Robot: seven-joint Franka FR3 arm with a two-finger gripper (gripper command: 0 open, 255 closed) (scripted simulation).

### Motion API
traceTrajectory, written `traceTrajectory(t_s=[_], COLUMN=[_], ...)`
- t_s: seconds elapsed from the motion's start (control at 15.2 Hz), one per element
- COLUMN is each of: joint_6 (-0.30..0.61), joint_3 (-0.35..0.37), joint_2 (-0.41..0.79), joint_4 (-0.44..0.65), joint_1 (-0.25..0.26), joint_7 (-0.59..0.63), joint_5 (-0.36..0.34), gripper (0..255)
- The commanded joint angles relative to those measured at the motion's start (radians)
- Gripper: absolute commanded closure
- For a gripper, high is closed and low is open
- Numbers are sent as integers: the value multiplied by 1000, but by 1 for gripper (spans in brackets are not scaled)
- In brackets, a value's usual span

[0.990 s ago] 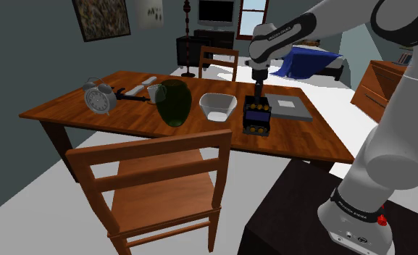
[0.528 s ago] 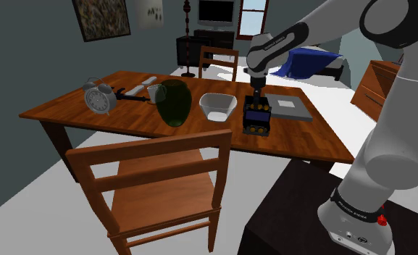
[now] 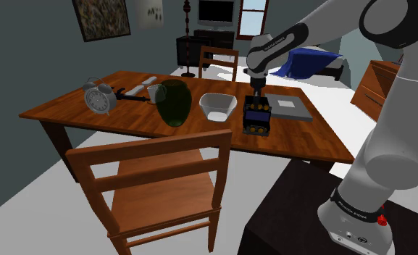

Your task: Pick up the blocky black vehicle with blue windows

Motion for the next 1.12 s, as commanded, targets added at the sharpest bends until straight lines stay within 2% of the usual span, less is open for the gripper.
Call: traceTrajectory(t_s=[0.0, 0.13, 1.06], joint_6=[1, 0, -179], joint_3=[0, 0, 0], joint_2=[1, 0, -74], joint_4=[-1, -1, 109], joint_1=[0, 0, 7], joint_7=[1, 0, 4], joint_5=[0, 0, -23], gripper=[255, 255, 255])
